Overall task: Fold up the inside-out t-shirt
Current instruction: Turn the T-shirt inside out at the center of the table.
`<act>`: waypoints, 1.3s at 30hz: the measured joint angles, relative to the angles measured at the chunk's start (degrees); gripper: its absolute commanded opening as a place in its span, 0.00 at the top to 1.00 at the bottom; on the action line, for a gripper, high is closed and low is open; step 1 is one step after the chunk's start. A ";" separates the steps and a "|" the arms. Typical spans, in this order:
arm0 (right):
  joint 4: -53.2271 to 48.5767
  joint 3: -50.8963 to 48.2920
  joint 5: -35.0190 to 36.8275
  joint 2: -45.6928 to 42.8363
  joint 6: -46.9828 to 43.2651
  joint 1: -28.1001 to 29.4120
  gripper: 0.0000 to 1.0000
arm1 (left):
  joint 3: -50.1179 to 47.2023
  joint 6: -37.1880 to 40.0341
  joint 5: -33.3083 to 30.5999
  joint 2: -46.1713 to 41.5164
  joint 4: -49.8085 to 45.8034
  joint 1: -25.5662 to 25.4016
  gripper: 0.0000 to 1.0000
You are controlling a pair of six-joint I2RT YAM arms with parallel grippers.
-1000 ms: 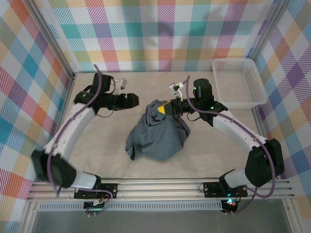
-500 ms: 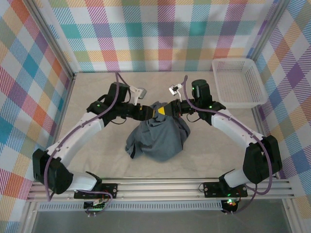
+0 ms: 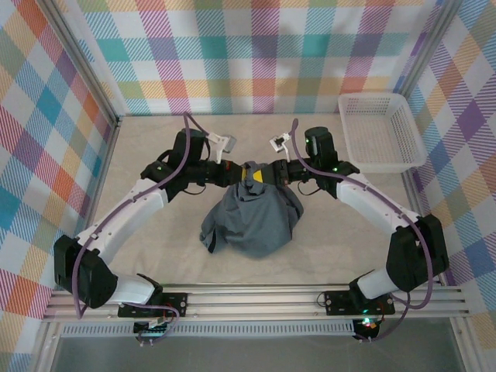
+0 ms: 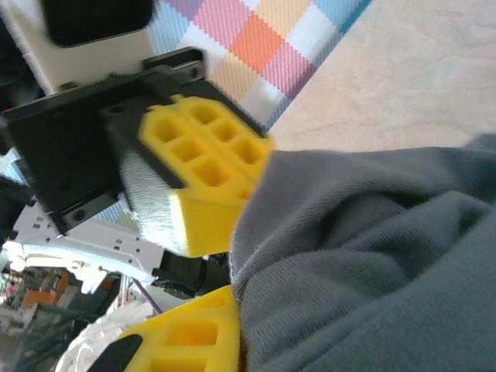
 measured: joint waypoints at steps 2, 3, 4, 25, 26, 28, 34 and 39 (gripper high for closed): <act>-0.63 -0.13 1.86 1.09 0.35 -1.92 0.67 | 0.00 -1.88 0.55 -1.11 0.46 0.02 1.00; -0.92 -0.42 2.97 1.79 0.22 -3.21 0.69 | 0.00 -3.06 1.14 -1.70 1.27 0.04 1.00; -1.05 -0.98 3.76 2.32 0.15 -4.31 0.70 | 0.02 -4.15 1.75 -2.12 2.25 0.04 1.00; -0.46 -3.23 17.79 -16.70 -2.91 -2.27 0.38 | 0.46 -11.69 6.51 -1.66 8.46 0.04 1.00; -1.44 -0.09 17.25 -14.03 1.09 -2.29 0.38 | 0.46 -11.69 6.43 -1.60 8.46 0.07 1.00; -1.92 2.36 15.98 -10.78 8.04 -2.34 0.38 | 0.46 -11.78 6.19 -1.55 8.44 0.04 1.00; -1.09 -2.58 11.82 -9.18 25.92 -2.23 0.36 | 0.46 -12.13 5.33 -1.55 8.48 0.04 1.00; 4.70 -2.93 8.15 -7.74 36.11 -1.51 0.36 | 0.46 -12.11 4.90 -1.53 8.46 0.04 1.00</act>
